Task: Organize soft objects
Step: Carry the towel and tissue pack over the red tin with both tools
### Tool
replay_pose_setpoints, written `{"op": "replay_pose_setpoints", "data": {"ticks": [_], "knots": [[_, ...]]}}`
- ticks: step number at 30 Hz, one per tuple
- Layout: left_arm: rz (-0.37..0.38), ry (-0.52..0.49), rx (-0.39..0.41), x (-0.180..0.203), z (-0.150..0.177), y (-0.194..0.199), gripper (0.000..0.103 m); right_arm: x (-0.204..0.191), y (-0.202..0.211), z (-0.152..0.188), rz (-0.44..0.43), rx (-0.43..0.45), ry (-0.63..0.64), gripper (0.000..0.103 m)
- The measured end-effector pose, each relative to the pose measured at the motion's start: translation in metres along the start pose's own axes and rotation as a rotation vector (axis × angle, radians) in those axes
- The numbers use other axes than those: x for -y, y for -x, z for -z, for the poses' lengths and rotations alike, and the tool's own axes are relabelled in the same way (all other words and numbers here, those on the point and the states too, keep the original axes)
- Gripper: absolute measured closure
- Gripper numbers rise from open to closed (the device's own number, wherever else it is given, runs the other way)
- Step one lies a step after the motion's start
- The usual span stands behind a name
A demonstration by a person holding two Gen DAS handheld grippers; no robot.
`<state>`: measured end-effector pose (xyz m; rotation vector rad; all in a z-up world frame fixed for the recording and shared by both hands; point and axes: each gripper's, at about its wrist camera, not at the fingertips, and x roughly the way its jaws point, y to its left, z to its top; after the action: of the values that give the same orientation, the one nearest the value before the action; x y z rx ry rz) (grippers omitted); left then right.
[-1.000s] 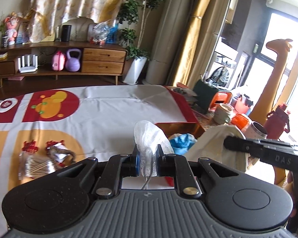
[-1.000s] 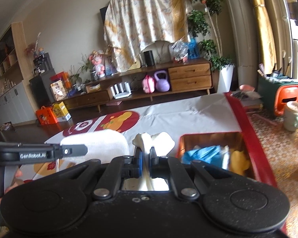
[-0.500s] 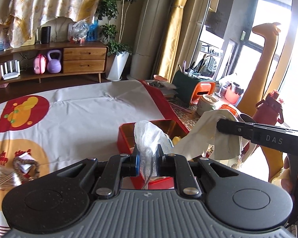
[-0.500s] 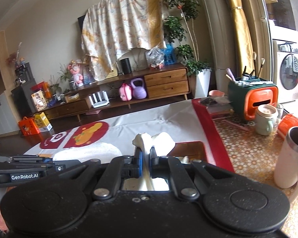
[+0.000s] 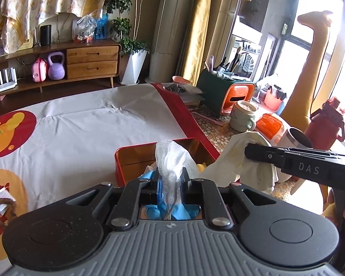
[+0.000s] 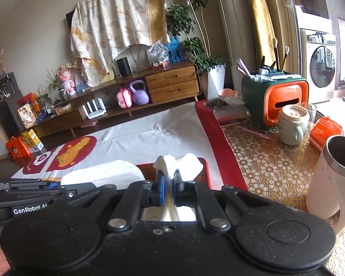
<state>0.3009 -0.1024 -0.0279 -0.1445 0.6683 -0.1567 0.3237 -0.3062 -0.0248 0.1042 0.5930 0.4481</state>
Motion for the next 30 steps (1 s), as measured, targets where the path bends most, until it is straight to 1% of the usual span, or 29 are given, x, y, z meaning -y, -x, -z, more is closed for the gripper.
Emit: {"op": "replay_pose_setpoints", "data": {"ticks": [4,8,14,20,22,27,30], "knots": [[-0.011,-0.001,-0.025,0.004,-0.003,-0.023,0.089,0.007,-0.014,-0.003,0.016,-0.012,-0.002,0.096],[-0.024,-0.013,-0.032,0.008,-0.006,-0.042,0.089,0.015,-0.032,-0.007,0.019,-0.02,-0.016,0.096],[-0.036,-0.019,-0.038,0.009,-0.012,-0.068,0.089,0.018,-0.056,-0.008,0.014,-0.039,-0.012,0.095],[-0.027,-0.007,-0.028,0.008,-0.023,-0.086,0.089,0.023,-0.069,-0.004,0.004,-0.061,-0.017,0.094],[-0.026,-0.007,-0.031,0.007,-0.021,-0.091,0.089,0.024,-0.075,0.0,-0.001,-0.079,-0.013,0.094],[-0.025,0.006,-0.081,0.003,-0.007,-0.107,0.089,0.023,-0.087,0.016,-0.013,-0.13,-0.005,0.093],[-0.006,0.017,-0.113,-0.002,0.0,-0.114,0.089,0.021,-0.093,0.025,-0.021,-0.155,0.002,0.093]]}}
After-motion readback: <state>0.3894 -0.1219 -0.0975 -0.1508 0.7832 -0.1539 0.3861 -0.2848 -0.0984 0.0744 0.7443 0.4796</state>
